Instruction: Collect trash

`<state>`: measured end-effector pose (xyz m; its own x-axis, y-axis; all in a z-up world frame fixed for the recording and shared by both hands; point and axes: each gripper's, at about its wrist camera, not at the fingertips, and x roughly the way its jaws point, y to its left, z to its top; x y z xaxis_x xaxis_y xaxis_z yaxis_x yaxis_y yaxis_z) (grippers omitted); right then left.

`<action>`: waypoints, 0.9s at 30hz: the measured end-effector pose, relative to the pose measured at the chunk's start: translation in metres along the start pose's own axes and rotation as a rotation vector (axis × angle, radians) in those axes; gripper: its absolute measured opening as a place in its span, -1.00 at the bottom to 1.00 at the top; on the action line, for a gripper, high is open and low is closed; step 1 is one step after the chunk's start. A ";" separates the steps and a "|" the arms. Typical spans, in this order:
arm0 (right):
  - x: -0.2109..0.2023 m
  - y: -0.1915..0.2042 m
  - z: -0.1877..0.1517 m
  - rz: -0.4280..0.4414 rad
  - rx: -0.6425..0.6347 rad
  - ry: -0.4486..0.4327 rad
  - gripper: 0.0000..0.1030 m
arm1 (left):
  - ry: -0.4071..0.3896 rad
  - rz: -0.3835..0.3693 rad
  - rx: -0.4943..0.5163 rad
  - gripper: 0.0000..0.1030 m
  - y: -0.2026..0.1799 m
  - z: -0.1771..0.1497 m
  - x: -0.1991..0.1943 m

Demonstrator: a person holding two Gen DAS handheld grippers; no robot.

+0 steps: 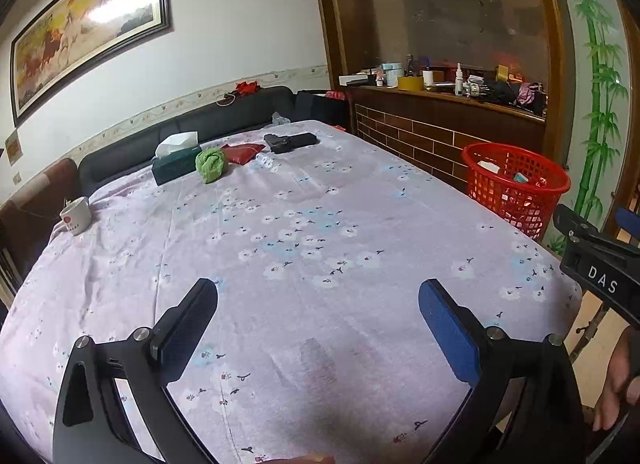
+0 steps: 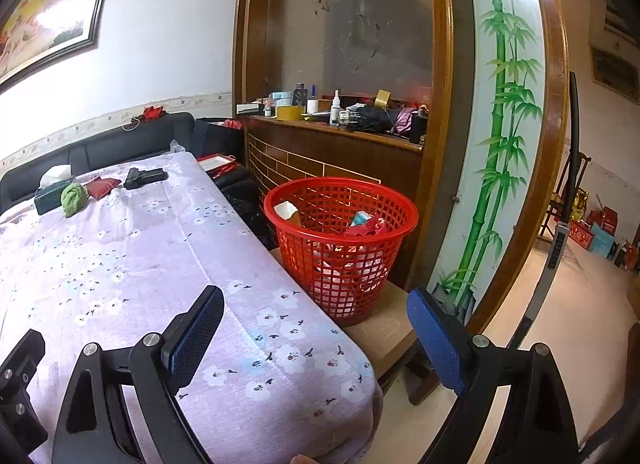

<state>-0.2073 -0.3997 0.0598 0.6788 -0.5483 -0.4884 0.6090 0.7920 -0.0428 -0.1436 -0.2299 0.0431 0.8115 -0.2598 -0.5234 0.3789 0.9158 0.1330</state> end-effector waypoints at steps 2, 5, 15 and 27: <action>0.001 0.002 0.000 0.002 -0.006 0.002 0.85 | 0.004 0.001 -0.008 0.94 0.002 -0.001 0.001; 0.001 0.004 -0.001 0.007 -0.009 0.010 0.85 | 0.018 -0.006 -0.018 0.94 0.004 -0.002 0.003; 0.003 0.008 -0.002 0.012 -0.016 0.019 0.85 | 0.029 -0.005 -0.022 0.94 0.006 -0.004 0.007; 0.004 0.008 -0.002 0.015 -0.015 0.027 0.85 | 0.033 -0.005 -0.018 0.94 0.006 -0.006 0.007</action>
<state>-0.2006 -0.3954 0.0553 0.6765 -0.5290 -0.5124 0.5925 0.8042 -0.0479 -0.1380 -0.2250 0.0354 0.7944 -0.2549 -0.5513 0.3751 0.9198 0.1152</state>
